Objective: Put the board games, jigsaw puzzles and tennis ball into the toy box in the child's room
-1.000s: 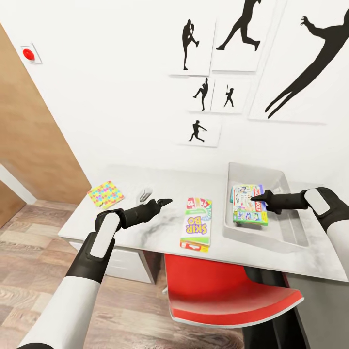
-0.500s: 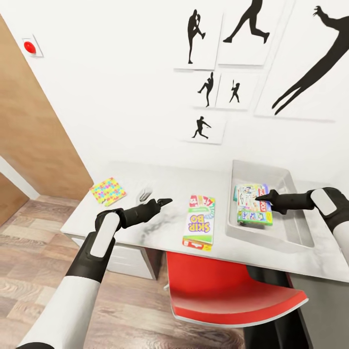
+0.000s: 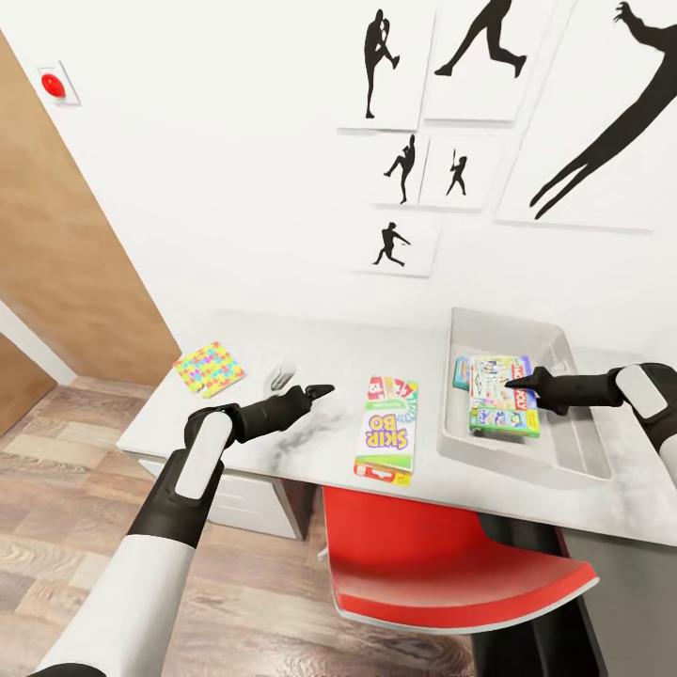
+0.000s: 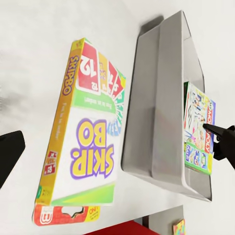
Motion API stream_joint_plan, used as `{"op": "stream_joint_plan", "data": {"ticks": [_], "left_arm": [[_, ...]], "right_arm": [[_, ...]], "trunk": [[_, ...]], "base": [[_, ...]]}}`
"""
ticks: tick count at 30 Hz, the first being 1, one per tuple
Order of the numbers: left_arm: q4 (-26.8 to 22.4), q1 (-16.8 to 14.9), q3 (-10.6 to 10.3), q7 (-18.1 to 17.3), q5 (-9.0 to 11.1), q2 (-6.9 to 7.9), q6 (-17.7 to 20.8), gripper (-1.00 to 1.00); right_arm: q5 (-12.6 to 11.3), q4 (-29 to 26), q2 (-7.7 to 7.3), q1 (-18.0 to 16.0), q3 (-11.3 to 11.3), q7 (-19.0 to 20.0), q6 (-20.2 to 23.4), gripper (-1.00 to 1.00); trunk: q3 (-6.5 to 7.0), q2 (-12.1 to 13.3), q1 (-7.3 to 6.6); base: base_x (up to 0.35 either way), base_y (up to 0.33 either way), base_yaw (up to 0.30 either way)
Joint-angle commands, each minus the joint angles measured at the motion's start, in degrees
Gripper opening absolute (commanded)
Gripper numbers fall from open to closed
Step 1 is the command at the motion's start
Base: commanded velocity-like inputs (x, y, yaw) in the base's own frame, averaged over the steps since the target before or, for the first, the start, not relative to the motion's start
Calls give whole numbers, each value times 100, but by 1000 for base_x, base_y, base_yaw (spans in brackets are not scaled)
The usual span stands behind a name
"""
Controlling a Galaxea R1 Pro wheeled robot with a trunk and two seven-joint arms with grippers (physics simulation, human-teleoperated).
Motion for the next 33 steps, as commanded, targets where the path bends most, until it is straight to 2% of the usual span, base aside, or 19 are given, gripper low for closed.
{"op": "stream_joint_plan", "data": {"ticks": [1, 21, 33], "left_arm": [[-1, -5, 6, -19, -18, -4, 23, 100], [-1, -5, 6, -19, -27, -2, 23, 100], [-1, -5, 6, -19, -27, -1, 23, 100]], "right_arm": [[29, 1, -9, -6, 26, 53, 4, -100], [29, 1, 49, -2, 34, 52, 4, -100], [29, -2, 18, -31, 35, 52, 4, -100]], "trunk": [[-16, -9, 2], [-193, -9, 2], [-305, -9, 2]], "base": [[0, 0, 1], [0, 0, 1], [0, 0, 40]]}}
